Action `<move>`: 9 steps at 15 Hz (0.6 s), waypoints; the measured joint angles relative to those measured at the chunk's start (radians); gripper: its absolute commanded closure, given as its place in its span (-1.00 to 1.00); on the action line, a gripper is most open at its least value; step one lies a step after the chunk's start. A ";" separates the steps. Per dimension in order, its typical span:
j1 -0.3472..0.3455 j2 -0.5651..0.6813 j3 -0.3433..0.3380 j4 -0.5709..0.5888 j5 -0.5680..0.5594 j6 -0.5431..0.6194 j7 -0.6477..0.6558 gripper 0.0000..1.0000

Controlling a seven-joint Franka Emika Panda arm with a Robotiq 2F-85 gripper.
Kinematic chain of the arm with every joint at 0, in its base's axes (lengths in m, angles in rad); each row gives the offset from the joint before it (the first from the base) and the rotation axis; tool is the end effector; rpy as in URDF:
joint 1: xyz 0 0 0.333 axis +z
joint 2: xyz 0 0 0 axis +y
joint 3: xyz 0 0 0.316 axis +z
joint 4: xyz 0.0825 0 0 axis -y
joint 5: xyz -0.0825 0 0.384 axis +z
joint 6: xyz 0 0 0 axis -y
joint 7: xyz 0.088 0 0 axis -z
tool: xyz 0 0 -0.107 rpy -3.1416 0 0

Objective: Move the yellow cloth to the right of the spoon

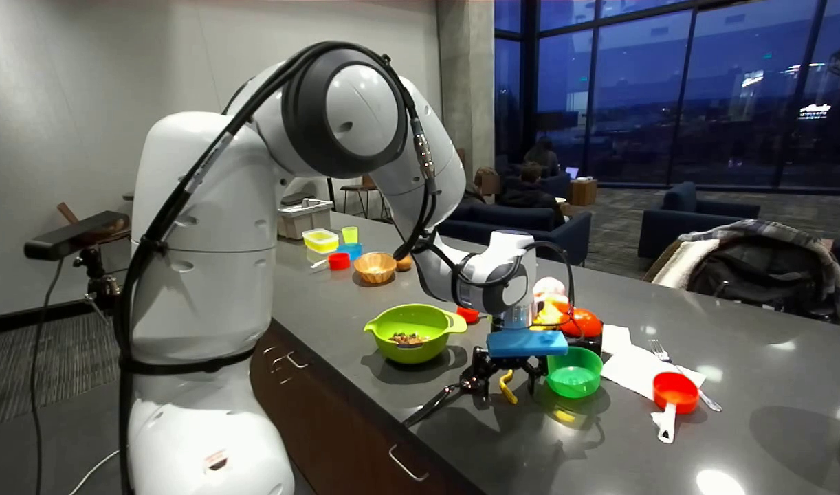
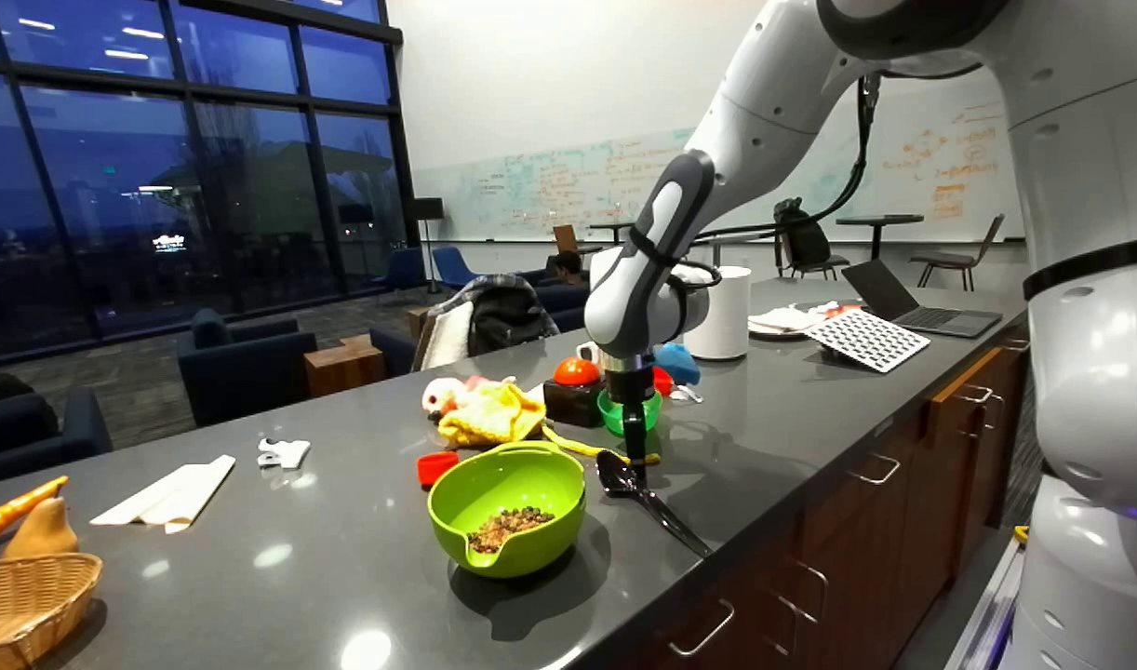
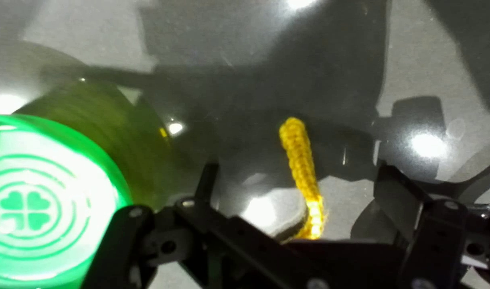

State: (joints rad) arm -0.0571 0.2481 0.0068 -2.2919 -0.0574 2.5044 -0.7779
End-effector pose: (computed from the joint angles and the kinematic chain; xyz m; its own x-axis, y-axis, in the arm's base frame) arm 0.5264 -0.0260 0.2391 0.7141 0.6984 -0.0474 0.6991 -0.7151 -0.0035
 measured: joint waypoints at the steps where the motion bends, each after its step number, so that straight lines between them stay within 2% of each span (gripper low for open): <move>1: 0.000 0.000 0.000 0.000 0.000 0.001 0.003 -0.84; 2: 0.000 0.000 0.000 0.000 0.000 0.001 0.005 -0.48; 5: -0.002 -0.003 0.000 0.001 -0.010 0.007 0.020 -0.18; 9: -0.002 -0.007 -0.002 0.003 -0.018 0.007 0.029 -0.08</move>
State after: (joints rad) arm -0.0596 0.2415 0.0052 -2.2888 -0.0758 2.5118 -0.7492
